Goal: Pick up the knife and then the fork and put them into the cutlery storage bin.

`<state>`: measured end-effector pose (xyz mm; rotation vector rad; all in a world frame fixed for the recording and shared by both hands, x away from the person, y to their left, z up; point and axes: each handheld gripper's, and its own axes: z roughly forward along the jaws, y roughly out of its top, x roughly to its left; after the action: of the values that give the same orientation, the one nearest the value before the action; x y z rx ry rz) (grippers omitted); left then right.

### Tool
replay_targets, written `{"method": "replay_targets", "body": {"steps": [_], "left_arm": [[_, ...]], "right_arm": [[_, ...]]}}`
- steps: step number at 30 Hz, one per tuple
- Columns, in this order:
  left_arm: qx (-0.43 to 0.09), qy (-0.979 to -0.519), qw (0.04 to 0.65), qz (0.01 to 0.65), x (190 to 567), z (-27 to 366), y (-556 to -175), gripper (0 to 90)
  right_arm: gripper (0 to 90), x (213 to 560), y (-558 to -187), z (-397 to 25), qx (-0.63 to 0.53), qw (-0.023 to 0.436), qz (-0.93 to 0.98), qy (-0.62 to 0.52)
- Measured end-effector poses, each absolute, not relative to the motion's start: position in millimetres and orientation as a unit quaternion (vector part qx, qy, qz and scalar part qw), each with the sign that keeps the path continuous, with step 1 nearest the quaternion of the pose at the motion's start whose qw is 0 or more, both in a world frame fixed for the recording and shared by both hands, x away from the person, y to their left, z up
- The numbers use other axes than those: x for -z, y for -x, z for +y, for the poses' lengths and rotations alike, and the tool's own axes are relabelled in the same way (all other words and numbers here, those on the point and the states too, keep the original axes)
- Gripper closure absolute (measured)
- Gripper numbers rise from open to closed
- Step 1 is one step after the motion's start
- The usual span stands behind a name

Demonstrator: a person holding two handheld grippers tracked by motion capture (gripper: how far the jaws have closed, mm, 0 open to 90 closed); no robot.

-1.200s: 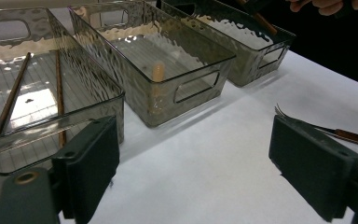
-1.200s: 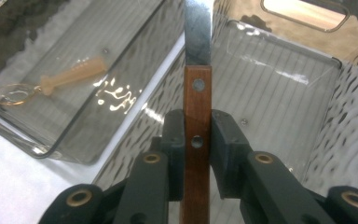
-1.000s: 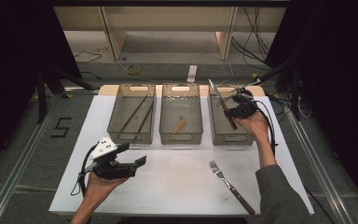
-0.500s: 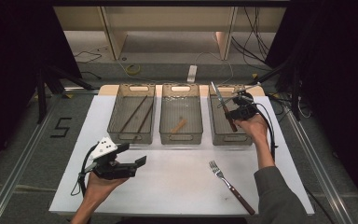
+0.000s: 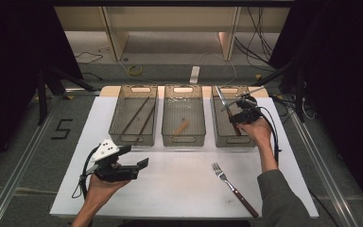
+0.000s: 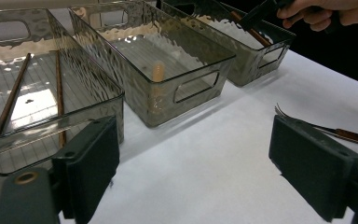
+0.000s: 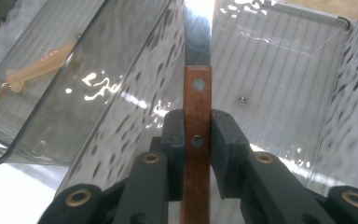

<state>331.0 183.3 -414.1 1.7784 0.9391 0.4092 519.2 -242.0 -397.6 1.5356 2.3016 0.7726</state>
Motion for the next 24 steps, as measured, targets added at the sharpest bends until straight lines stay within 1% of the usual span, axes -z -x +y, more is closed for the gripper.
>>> {"method": "replay_targets", "body": {"steps": [3,5,7,10,17,20,24], "left_arm": [[-0.170,-0.741,0.518,0.391,414.1,183.3,-330.9,15.8],[-0.170,-0.741,0.518,0.391,414.1,183.3,-331.0,15.8],[-0.170,-0.741,0.518,0.392,414.3,183.1,-331.0,15.8],[-0.171,-0.741,0.518,0.392,414.3,182.9,-331.0,15.8],[-0.168,-0.742,0.518,0.392,414.7,182.2,-330.6,15.8],[-0.167,-0.739,0.520,0.395,414.9,182.2,-331.0,15.8],[-0.167,-0.741,0.518,0.394,415.0,182.3,-331.2,15.8]], "right_arm": [[75.2,399.3,-520.2,-243.1,-0.265,0.134,0.793,-0.532],[68.0,399.8,-520.8,-243.6,-0.263,0.130,0.792,-0.535],[58.7,398.4,-521.2,-244.2,-0.271,0.123,0.789,-0.537],[53.1,393.4,-518.5,-243.5,-0.285,0.127,0.789,-0.528],[45.7,380.6,-505.9,-240.8,-0.296,0.135,0.802,-0.501],[42.9,375.8,-498.7,-241.3,-0.306,0.129,0.804,-0.493],[38.8,369.5,-485.5,-237.3,-0.308,0.141,0.813,-0.473]]}}
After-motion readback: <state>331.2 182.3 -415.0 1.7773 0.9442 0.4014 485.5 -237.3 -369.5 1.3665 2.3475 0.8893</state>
